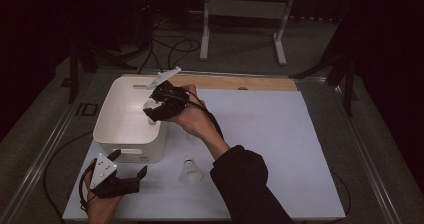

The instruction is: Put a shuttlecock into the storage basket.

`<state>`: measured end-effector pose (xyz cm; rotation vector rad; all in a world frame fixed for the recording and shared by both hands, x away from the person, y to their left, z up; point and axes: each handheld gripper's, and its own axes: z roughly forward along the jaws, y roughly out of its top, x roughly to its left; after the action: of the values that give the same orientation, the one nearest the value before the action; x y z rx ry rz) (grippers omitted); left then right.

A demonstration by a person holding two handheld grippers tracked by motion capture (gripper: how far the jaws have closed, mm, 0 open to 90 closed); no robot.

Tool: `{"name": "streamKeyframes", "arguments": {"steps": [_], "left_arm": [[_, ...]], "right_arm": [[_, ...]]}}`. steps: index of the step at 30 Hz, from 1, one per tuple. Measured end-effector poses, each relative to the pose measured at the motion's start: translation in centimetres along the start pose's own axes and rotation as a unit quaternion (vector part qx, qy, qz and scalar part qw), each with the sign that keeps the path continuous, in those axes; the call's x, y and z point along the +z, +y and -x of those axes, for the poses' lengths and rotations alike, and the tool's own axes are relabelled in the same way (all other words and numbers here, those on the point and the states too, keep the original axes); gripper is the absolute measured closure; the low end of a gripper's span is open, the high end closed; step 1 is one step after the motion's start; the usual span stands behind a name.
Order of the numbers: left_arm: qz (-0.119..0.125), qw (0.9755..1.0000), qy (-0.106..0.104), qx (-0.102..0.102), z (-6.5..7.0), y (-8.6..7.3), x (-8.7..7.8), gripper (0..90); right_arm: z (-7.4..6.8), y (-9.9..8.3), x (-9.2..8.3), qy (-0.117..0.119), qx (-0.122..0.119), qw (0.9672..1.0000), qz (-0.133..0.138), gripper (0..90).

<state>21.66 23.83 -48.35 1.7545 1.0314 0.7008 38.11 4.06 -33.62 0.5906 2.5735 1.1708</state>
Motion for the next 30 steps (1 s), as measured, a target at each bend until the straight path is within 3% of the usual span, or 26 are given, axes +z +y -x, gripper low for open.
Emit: {"name": "streamKeyframes", "arguments": {"steps": [2,4,12,30], "left_arm": [[0.001,1.0000,0.000,-0.001,0.0,0.0,0.0,0.0],[0.001,1.0000,0.000,0.000,0.0,0.0,0.0,0.0],[-0.002,1.0000,0.000,0.004,0.0,0.0,0.1,0.0],[-0.002,1.0000,0.000,0.003,0.1,0.0,0.0,0.0]], "right_arm": [[0.3,-0.1,-0.1,0.000,0.008,1.0000,-0.001,26.0],[0.6,-0.3,-0.2,-0.007,0.018,0.9998,0.004,17.6],[1.5,-1.1,-1.1,-0.013,0.035,0.9992,0.012,10.4],[2.2,-3.4,-2.7,-0.025,0.049,0.9982,0.024,9.2]]}}
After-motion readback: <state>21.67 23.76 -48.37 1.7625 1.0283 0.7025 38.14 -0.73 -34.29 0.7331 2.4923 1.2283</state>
